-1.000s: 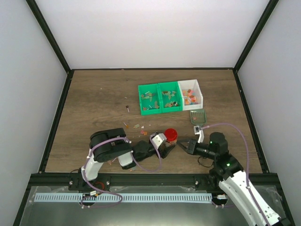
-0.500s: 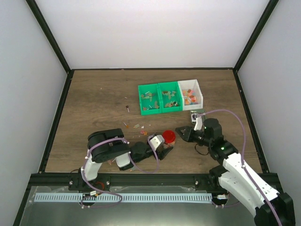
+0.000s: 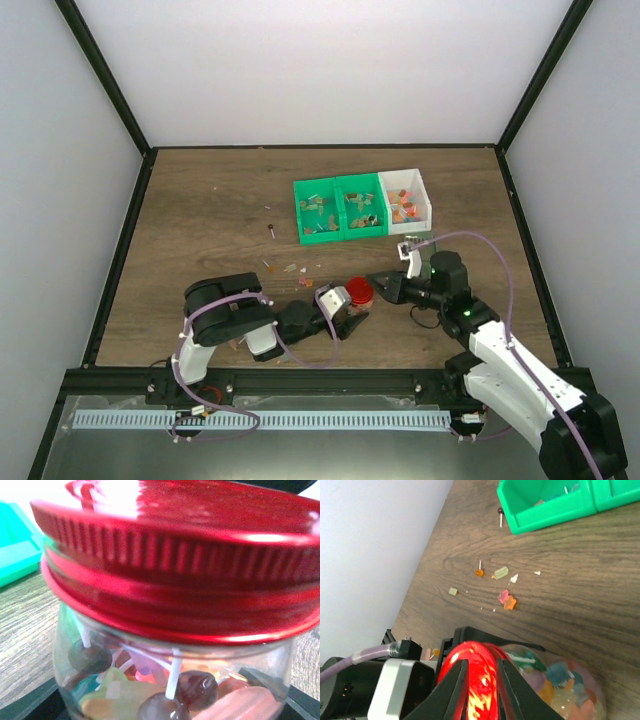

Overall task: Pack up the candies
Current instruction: Screw the bottle lid onto the packing bottle.

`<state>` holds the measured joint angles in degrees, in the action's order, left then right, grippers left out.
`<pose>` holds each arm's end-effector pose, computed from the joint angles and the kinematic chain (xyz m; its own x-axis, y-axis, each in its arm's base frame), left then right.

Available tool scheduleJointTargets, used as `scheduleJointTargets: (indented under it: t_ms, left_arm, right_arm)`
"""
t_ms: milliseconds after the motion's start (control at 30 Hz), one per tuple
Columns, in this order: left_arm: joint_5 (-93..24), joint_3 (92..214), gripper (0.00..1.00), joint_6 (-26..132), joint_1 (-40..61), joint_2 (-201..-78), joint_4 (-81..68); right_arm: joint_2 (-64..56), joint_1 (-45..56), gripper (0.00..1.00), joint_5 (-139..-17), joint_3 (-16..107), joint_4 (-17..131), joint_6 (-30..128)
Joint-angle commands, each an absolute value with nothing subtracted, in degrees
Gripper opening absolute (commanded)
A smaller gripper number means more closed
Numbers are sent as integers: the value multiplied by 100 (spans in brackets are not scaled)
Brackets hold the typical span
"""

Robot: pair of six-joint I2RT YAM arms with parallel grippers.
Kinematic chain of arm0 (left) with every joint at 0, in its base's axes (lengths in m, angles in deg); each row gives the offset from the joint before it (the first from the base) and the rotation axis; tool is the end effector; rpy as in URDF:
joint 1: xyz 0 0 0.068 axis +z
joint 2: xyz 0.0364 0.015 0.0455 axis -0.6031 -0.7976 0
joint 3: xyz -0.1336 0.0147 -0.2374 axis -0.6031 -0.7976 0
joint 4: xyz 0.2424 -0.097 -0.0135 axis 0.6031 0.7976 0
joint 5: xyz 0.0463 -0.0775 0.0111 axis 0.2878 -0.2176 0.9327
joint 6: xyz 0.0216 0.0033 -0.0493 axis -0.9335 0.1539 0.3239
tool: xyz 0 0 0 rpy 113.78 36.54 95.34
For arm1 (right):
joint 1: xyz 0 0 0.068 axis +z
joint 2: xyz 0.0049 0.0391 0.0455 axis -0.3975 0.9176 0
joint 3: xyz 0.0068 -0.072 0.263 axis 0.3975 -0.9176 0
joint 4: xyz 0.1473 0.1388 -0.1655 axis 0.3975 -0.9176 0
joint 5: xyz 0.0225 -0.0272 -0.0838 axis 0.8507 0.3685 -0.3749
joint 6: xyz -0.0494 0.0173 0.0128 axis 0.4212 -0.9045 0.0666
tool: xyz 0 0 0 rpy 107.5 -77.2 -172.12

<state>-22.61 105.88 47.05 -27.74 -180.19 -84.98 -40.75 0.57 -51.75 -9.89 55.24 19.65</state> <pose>0.1291 -0.2698 0.0845 -0.1644 0.1161 -0.9795 0.8657 0.4929 -0.0869 0.1497 0.0886 0.2085 -0.7923 0.1807 -0.5828 -0.4098 0.5501 0.7276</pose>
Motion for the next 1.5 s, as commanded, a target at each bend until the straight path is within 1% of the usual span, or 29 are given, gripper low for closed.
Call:
scheduleJointTargets:
  t_ms: [0, 100, 200, 267, 300, 367, 400, 600, 667, 800, 833, 867, 900, 933, 1067, 1200, 1300, 1467]
  left_arm:
    - [-2562, 10561, 78, 4648, -2769, -18011, -7920]
    - [-2534, 10526, 78, 4620, -2770, -18014, -7953]
    - [-2524, 10501, 78, 4608, -2769, -18012, -7955]
    - [-2533, 10491, 78, 4616, -2768, -18020, -7950]
    - [-2533, 10486, 78, 4621, -2768, -18025, -7953]
    - [-2517, 10481, 78, 4625, -2773, -18018, -7952]
    - [-2509, 10481, 78, 4626, -2771, -18028, -7953]
    - [-2427, 10504, 78, 4648, -2768, -18014, -7894]
    - [-2390, 10559, 78, 4672, -2764, -18002, -7735]
    - [-2282, 10639, 77, 4727, -2752, -17984, -7571]
    - [-2278, 10639, 77, 4743, -2746, -17983, -7581]
    - [-2293, 10639, 77, 4748, -2743, -17976, -7590]
    - [-2326, 10644, 77, 4749, -2744, -17974, -7588]
    - [-2364, 10654, 77, 4755, -2742, -17978, -7582]
    - [-2501, 10675, 77, 4774, -2747, -18000, -7585]
    - [-2595, 10675, 77, 4784, -2743, -18019, -7566]
    - [-2630, 10666, 77, 4784, -2742, -18033, -7568]
    - [-2668, 10657, 77, 4797, -2743, -18087, -7612]
  right_arm:
    - [-4278, 93, 19, -4992, -1252, 5688, 1835]
    - [-4350, 92, 27, -5064, -1323, 5709, 1860]
    - [-4146, 95, 32, -5085, -1252, 5763, 1899]
    - [-3985, 92, 33, -5110, -1193, 5821, 1939]
    - [-3894, 95, 32, -5087, -1152, 5851, 1981]
    - [-3729, 92, 23, -5059, -1064, 5886, 2052]
    - [-3657, 93, 21, -5029, -1034, 5904, 2073]
    - [-3495, 99, 9, -4774, -1152, 5901, 2074]
    - [-3563, 101, 7, -4708, -1267, 5876, 2045]
    - [-3856, 118, 7, -4650, -1513, 5769, 1959]
    - [-3945, 123, 9, -4657, -1558, 5716, 1962]
    - [-4072, 126, 14, -4685, -1587, 5624, 1994]
    - [-4169, 129, 26, -4725, -1600, 5530, 2047]
    - [-4261, 123, 33, -4785, -1597, 5433, 2091]
    - [-4439, 121, 35, -5073, -1455, 5214, 2275]
    - [-4281, 131, 36, -5266, -1261, 5177, 2479]
    - [-4156, 120, 39, -5428, -1056, 5146, 2602]
    - [-3954, 122, 40, -5630, -786, 5244, 2762]
